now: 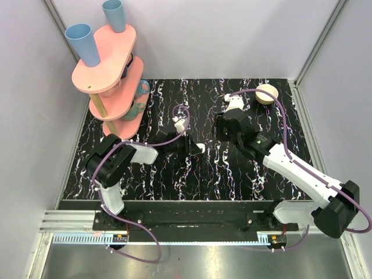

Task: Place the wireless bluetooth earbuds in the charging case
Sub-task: Place the charging case with the earbuds at the center of the board, then reset both arms

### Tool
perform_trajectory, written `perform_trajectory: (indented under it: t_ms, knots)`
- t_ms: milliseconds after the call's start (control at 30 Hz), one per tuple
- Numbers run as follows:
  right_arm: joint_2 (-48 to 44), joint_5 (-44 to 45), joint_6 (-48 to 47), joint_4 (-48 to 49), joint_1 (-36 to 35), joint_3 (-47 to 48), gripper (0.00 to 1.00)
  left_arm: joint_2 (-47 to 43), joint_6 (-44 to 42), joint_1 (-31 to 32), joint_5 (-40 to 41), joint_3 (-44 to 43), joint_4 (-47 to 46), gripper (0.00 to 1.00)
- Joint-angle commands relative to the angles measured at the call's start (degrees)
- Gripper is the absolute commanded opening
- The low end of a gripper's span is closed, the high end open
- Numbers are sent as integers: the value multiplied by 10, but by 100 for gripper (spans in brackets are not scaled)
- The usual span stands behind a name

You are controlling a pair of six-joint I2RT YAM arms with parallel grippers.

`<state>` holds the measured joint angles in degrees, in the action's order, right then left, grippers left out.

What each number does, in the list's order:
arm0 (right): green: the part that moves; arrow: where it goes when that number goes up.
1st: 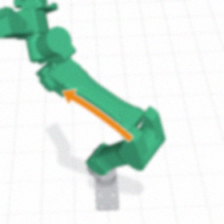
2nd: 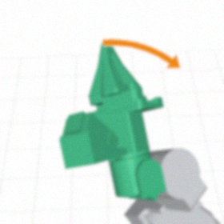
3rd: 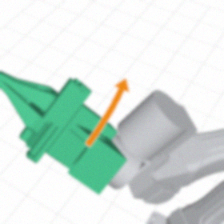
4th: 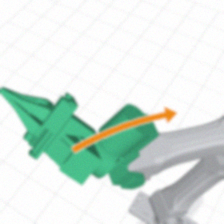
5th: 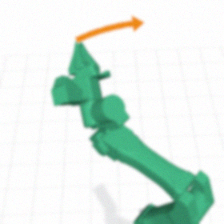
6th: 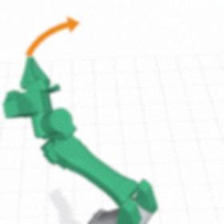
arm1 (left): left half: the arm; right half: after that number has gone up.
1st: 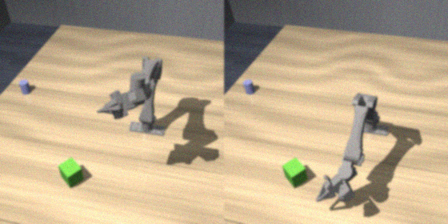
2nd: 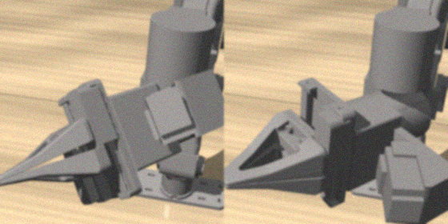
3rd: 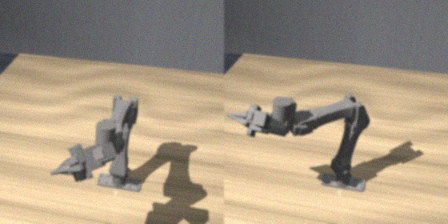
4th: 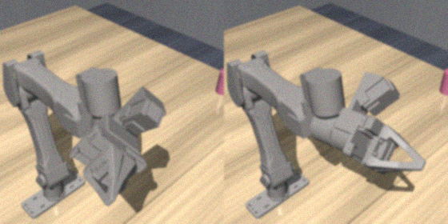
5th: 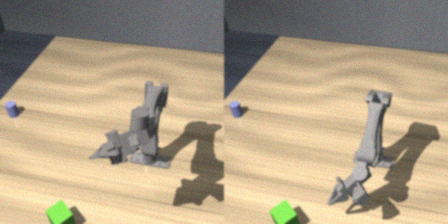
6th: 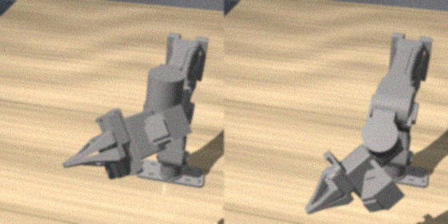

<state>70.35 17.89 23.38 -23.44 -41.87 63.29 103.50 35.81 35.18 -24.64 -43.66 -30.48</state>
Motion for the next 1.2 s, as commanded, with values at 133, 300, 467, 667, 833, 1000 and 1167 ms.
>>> perform_trajectory:
  t_ms: [133, 300, 467, 667, 833, 1000, 1167]
  knots:
    - [-7, 7, 3, 10, 4, -9, 47, 17, -13, -4, 38, -34, -5, 22]
    - [-14, 21, -8, 3, 4, -7, 48, 16, -26, -5, 52, -35, 20, 37]
    - [-12, 14, -7, 2, 5, -7, 49, 1, -50, -5, 78, -41, 66, 65]
    - [-7, 15, -5, 2, 4, -8, 49, -67, -75, -6, 127, -16, 95, 71]
    - [-2, 53, 2, 3, 6, -11, 56, -154, -130, -6, 180, -1, 150, 82]
    - [7, 65, 9, 4, 35, -19, 84, -277, -176, -6, 202, 11, 175, 99]
    - [24, 48, 12, 12, 107, -33, 100, -369, -192, -6, 276, 12, 206, 99]
